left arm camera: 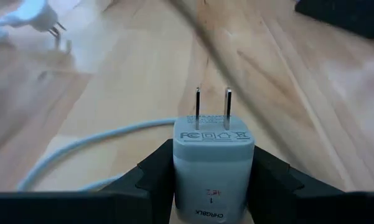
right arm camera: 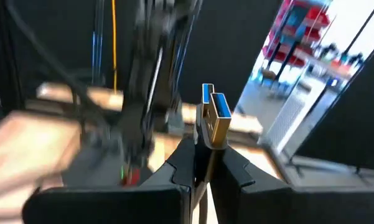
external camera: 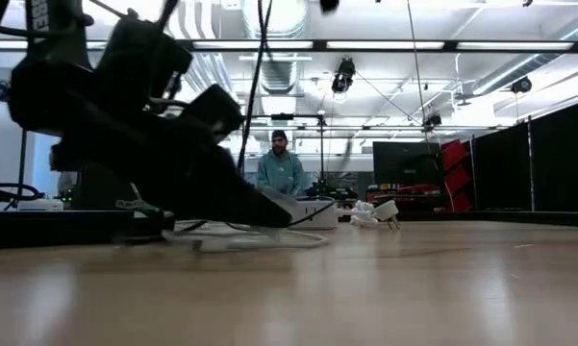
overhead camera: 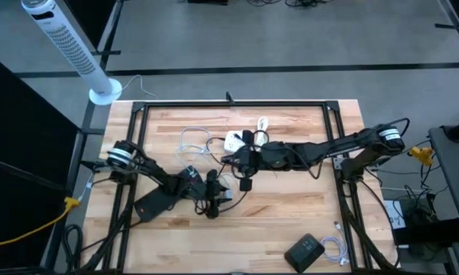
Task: Insert USB
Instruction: Insert the black charger cable into the white charger adapter
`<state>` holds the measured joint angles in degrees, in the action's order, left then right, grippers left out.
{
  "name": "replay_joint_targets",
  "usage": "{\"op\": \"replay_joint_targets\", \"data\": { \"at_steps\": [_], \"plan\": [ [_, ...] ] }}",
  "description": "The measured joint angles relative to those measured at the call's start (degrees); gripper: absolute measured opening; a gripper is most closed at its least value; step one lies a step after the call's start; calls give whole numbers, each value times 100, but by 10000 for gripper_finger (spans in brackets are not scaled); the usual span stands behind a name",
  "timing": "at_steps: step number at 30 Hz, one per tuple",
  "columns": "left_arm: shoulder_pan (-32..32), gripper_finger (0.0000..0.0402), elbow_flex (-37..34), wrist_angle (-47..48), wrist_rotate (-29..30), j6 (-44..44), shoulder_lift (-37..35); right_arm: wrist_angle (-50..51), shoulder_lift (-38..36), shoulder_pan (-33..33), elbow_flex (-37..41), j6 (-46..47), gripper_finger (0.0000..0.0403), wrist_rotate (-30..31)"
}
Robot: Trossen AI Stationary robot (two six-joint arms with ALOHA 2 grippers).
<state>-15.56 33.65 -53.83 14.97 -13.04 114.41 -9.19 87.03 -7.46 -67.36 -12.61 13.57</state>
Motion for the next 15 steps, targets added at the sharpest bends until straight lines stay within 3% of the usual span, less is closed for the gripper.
{"op": "replay_joint_targets", "data": {
  "at_steps": [4, 15],
  "plan": [
    [68, 145, 194, 66, -307, -4, 151, -87, -415, -2, -129, -97, 16, -1],
    [70, 144, 168, 112, -394, 60, 164, 142, -1451, -3, -140, -141, 16, -30]
  ]
}}
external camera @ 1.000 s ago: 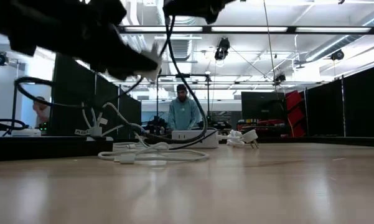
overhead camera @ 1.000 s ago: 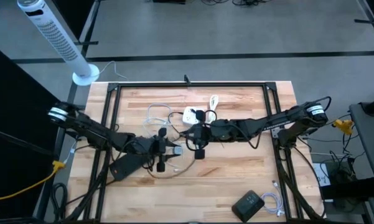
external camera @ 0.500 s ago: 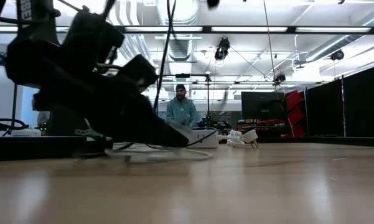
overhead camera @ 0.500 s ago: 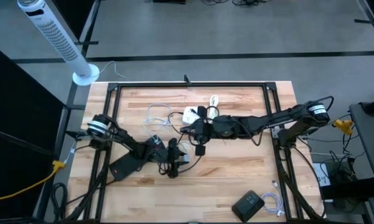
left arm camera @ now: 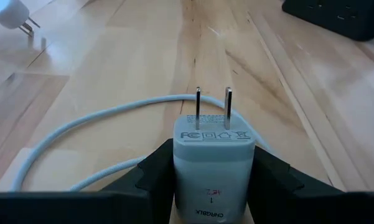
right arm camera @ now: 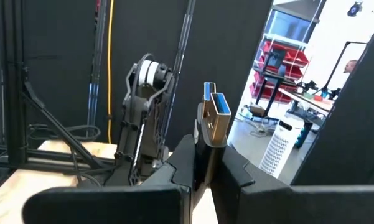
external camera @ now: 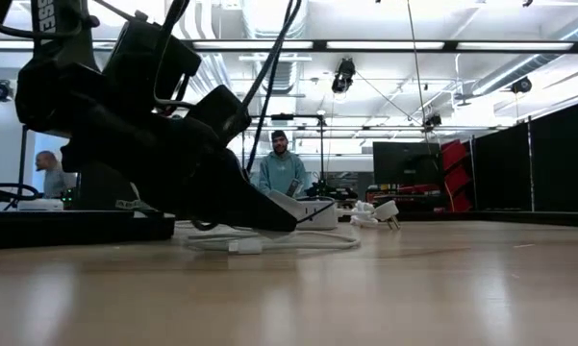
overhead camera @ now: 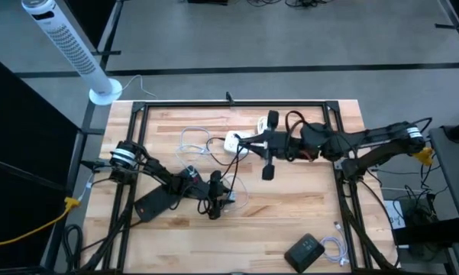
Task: Insert USB
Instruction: Insert the black charger cable into the white charger adapter
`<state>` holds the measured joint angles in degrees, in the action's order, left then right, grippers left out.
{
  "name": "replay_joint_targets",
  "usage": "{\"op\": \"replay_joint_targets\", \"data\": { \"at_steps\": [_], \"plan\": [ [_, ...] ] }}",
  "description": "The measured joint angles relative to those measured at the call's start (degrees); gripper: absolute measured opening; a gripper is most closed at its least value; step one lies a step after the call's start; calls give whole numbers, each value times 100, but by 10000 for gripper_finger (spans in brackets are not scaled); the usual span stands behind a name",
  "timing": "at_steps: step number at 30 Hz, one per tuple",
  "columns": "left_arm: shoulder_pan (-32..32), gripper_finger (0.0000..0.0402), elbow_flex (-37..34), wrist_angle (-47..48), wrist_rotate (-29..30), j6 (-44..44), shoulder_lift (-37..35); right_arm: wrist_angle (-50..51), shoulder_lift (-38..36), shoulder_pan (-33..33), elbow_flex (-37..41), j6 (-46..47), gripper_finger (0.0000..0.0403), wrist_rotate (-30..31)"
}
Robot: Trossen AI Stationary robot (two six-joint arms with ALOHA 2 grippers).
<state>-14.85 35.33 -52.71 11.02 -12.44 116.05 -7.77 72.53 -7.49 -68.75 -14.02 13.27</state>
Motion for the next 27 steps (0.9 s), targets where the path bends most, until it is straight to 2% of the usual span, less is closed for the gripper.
{"op": "replay_joint_targets", "data": {
  "at_steps": [6, 11, 18, 22, 24, 27],
  "plan": [
    [0, 143, 0, 0, 0, -37, 3, 218, -175, 0, 11, -2, 16, 6],
    [-4, 143, -33, 152, -40, -61, -238, 162, 78, 14, 165, 278, 16, 70],
    [-87, 143, -41, 943, -62, 144, -1256, 258, 678, 20, 239, 411, 16, 44],
    [-188, 143, -55, 1614, 266, 303, -1885, 330, 907, -12, 278, 401, 16, -23],
    [-232, 143, -57, 1633, 445, 563, -2177, 373, 956, -48, 327, 398, 16, -50],
    [-243, 143, -59, 1605, 482, 977, -2476, 332, 956, -75, 432, 424, 16, -413]
  ]
}}
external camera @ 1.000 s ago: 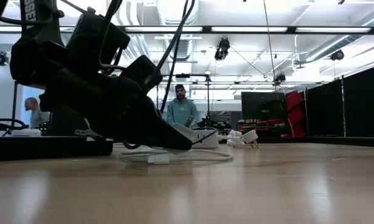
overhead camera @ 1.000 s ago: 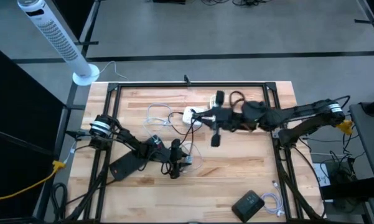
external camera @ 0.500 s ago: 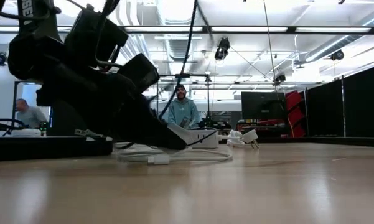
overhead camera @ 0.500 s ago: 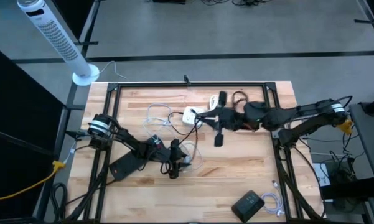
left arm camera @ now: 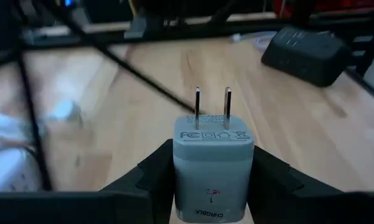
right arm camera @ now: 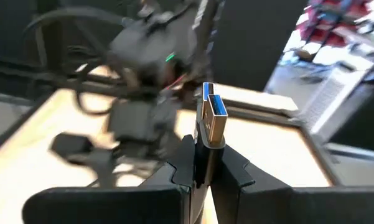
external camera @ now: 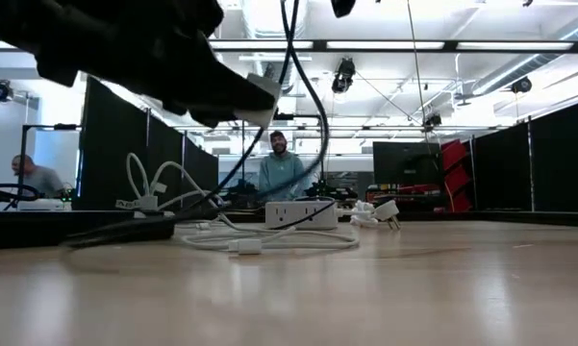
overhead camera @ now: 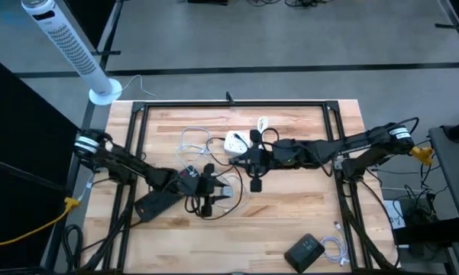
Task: Insert USB
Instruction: Insert the black charger cable into the white charger adapter
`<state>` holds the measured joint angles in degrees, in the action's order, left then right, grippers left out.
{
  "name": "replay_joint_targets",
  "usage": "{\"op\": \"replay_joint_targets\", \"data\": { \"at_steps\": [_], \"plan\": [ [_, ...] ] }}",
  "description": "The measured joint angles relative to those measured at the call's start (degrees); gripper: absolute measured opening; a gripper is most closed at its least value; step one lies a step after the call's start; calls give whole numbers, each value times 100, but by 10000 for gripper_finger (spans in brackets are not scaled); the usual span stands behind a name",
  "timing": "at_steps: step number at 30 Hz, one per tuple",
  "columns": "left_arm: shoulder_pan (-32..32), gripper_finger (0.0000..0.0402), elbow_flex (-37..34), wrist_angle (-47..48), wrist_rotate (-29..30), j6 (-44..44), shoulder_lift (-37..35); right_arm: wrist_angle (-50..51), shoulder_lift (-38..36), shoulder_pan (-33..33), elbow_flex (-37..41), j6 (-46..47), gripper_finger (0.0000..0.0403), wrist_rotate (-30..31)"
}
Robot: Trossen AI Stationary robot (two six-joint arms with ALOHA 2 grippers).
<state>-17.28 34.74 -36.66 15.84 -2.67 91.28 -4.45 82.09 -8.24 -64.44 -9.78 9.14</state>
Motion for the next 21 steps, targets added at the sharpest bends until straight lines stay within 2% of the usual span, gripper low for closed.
{"op": "replay_joint_targets", "data": {
  "at_steps": [3, 8, 14, 21],
  "plan": [
    [5, 143, -13, -39, 75, 213, -155, 39, 13, -48, 135, 118, 16, -261],
    [10, 143, -11, -370, 605, 671, -216, 164, 10, -194, 259, -17, 16, -360],
    [44, 143, -9, -538, 607, 799, -221, 326, 13, -430, 270, -317, 16, -511],
    [68, 143, -4, -748, 611, 745, -231, 209, 330, -473, 270, -177, 16, -501]
  ]
}}
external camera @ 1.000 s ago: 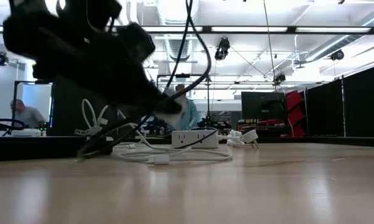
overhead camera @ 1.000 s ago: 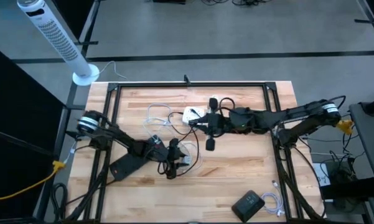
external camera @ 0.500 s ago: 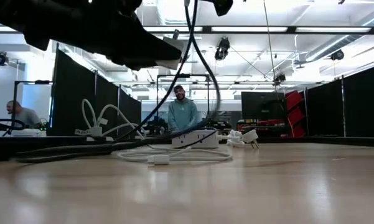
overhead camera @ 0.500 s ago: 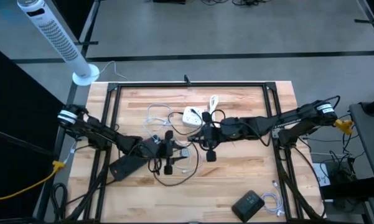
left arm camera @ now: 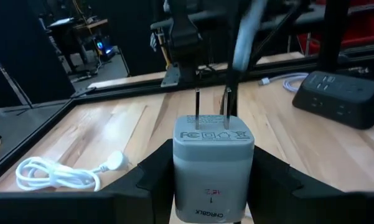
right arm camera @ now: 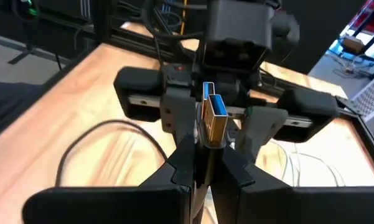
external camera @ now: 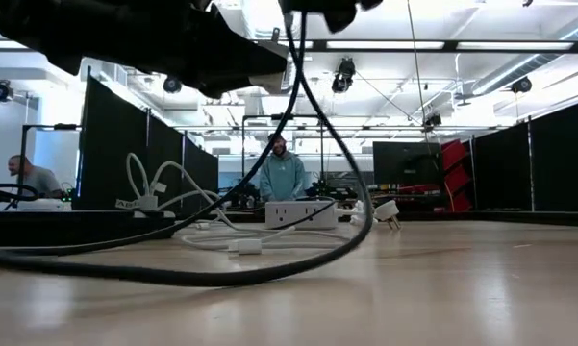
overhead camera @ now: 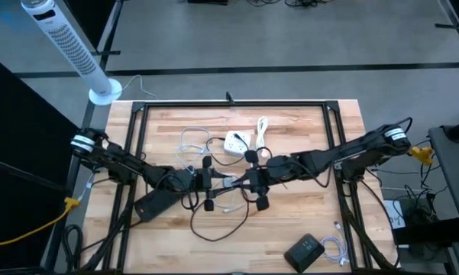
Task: Insert USB
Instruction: Insert the black charger cable into the white charger adapter
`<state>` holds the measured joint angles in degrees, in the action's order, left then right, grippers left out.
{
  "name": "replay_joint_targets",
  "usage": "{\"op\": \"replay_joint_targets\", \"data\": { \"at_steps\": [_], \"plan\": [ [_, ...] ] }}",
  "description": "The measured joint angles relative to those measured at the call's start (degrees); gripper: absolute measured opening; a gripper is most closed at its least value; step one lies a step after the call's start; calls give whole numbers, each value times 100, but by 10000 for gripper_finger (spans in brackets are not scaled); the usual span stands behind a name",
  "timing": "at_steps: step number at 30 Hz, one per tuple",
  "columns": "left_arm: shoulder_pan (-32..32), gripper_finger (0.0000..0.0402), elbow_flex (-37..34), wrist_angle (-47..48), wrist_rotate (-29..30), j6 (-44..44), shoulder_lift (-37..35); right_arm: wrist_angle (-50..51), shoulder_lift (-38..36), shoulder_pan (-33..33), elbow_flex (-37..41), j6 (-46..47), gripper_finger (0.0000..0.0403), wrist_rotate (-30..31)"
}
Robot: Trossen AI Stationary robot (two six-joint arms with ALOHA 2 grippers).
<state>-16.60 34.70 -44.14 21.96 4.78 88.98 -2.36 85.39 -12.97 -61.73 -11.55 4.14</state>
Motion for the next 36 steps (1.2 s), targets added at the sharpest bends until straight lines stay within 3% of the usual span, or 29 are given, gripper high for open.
{"op": "replay_joint_targets", "data": {
  "at_steps": [5, 13, 15, 19, 25, 27, 30, 36],
  "plan": [
    [14, 143, 2, 17, 5, -60, -1, -358, 213, -6, 4, -124, 19, 78],
    [26, 143, 2, 11, 7, -65, -1, -375, 227, 26, 4, 113, 114, 39],
    [26, 143, 2, 9, 8, -77, -1, -317, 240, 26, 4, 105, 97, 40],
    [26, 143, 2, 14, 27, -77, -1, -134, 242, 26, 4, 42, 12, 75],
    [26, 143, 2, 223, 218, -100, -1, 1408, -67, 30, -8, 681, 12, 480],
    [26, 143, 2, 267, 218, -123, -1, 1988, -90, 72, 63, 1131, 16, 863],
    [20, 143, 2, 274, 216, -123, -3, 2180, -88, 288, 385, 1668, 33, 1076],
    [-25, 143, 0, 630, 221, -144, -379, 1163, 157, 1100, 1107, 1928, 111, 585]
  ]
}}
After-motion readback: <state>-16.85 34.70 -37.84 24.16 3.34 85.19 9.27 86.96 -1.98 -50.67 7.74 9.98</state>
